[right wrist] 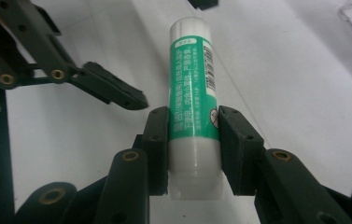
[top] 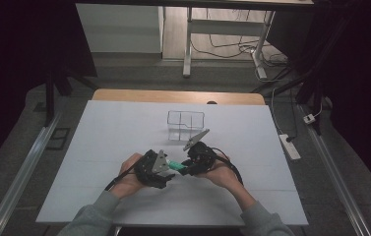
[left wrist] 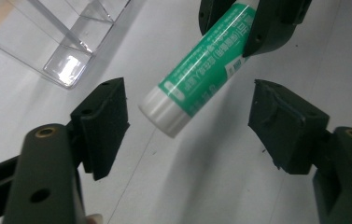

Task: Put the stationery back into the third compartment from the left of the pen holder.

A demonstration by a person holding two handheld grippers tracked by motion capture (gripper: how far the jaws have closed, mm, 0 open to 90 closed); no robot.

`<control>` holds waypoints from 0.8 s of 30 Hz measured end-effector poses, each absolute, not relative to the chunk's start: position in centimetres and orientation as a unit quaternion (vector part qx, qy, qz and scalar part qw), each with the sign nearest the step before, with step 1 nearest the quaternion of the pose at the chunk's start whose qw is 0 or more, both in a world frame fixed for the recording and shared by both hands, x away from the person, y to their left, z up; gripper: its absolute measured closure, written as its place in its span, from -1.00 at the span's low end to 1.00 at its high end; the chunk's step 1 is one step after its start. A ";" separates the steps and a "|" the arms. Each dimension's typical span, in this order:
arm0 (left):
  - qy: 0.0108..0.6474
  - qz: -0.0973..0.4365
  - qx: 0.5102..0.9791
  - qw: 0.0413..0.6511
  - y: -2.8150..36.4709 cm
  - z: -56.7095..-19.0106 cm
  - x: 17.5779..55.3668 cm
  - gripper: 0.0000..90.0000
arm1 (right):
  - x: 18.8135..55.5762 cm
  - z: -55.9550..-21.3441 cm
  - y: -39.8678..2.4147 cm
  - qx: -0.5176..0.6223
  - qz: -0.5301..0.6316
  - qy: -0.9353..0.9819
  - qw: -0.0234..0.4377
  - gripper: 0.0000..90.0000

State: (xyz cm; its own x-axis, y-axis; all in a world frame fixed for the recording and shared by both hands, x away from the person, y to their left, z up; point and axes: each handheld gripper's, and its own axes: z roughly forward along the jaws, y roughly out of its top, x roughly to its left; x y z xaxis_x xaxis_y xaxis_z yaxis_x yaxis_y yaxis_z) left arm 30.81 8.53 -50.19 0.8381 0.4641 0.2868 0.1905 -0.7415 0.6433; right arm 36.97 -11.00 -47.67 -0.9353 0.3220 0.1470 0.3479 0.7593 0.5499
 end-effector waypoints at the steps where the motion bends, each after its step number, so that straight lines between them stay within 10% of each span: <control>1: 0.178 0.220 0.908 0.310 8.5 -50.2 30.8 -0.32 | 37.0 -47.7 -10.9 -0.173 -0.300 -0.938 0.026 0.43; 24: 0.126 0.211 0.925 0.291 8.2 -50.5 30.3 0.46 | 36.7 -46.6 -11.4 -0.168 -0.366 -0.915 0.029 0.19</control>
